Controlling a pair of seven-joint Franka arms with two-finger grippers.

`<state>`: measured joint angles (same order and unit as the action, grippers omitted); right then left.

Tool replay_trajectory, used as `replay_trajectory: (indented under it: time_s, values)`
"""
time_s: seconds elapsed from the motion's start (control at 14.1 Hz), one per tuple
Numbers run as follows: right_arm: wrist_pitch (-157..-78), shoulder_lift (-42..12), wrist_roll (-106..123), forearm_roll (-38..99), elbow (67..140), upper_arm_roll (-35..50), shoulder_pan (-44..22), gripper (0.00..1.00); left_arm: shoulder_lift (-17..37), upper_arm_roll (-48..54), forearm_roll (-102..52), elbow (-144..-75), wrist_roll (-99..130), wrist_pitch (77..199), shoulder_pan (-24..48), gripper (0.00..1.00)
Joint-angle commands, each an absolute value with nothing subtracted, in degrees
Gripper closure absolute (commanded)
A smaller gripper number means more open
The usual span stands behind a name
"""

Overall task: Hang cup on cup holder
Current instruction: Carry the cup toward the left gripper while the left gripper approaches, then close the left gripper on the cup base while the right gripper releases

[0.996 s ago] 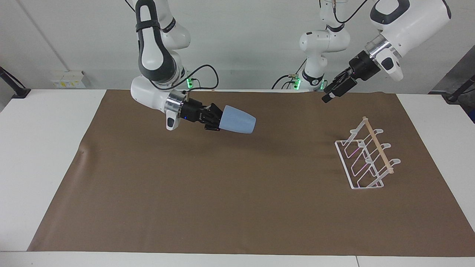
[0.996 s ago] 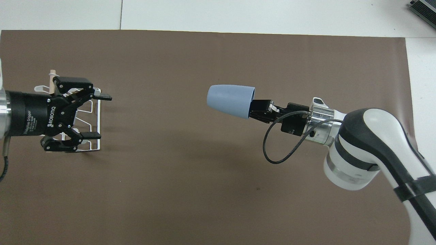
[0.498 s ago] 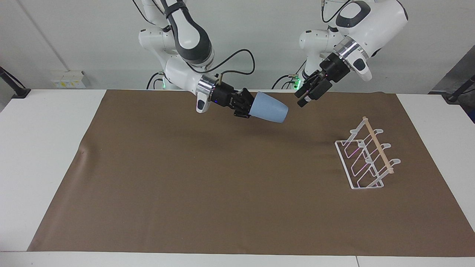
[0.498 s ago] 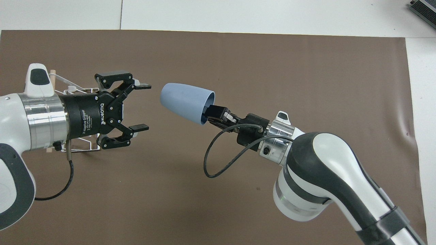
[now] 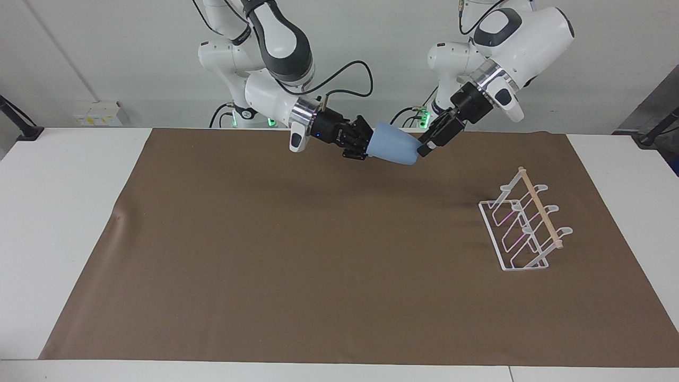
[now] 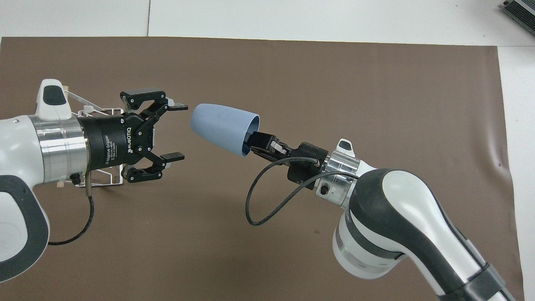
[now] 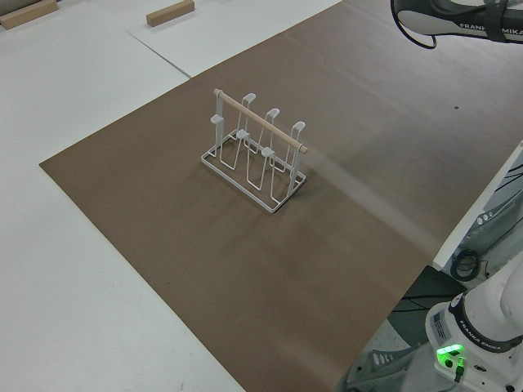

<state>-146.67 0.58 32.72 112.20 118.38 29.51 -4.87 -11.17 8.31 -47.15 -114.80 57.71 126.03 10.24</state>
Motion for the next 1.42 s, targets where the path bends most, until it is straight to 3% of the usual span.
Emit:
replay_trajectory:
  time_s: [0.0, 0.43, 0.5, 0.57, 0.64, 1.21, 1.28, 1.35]
  values:
    - [-147.7, 1.3, 32.9, 113.8, 118.6, 31.0, -4.1, 1.0, -10.3, 7.7, -48.7, -114.1, 56.1, 128.1, 12.6, 0.0]
    - [-147.7, 1.8, 32.8, 113.3, 119.1, 31.5, -4.7, 1.0, -10.5, 7.7, -48.7, -114.6, 56.1, 127.8, 13.2, 0.01]
    - [-147.7, 1.8, 32.8, 113.3, 119.2, 31.6, -4.9, 1.0, -10.5, 7.6, -48.6, -114.6, 55.9, 127.8, 13.3, 0.2]
    - [-147.8, 1.8, 32.9, 113.3, 119.2, 31.7, -4.9, 1.0, -10.5, 7.6, -48.5, -114.7, 55.7, 127.7, 13.3, 0.81]
    - [-147.8, 1.8, 32.9, 113.3, 119.2, 31.8, -4.9, 1.0, -10.6, 7.7, -48.3, -114.9, 54.2, 127.7, 13.3, 1.0]
    - [-150.5, 1.7, 31.6, 113.3, 119.2, 31.8, -5.0, 0.98, -10.7, 7.8, -48.7, -115.0, 53.7, 127.3, 13.2, 1.0]
    - [-151.1, 1.7, 31.6, 113.3, 119.2, 32.2, -5.3, 0.76, -10.7, 7.8, -48.7, -115.0, 53.7, 127.3, 13.0, 1.0]
    - [-151.5, 1.7, 31.6, 113.3, 119.2, 32.3, -5.3, 0.35, -10.7, 7.8, -48.7, -115.0, 53.8, 127.3, 12.7, 1.0]
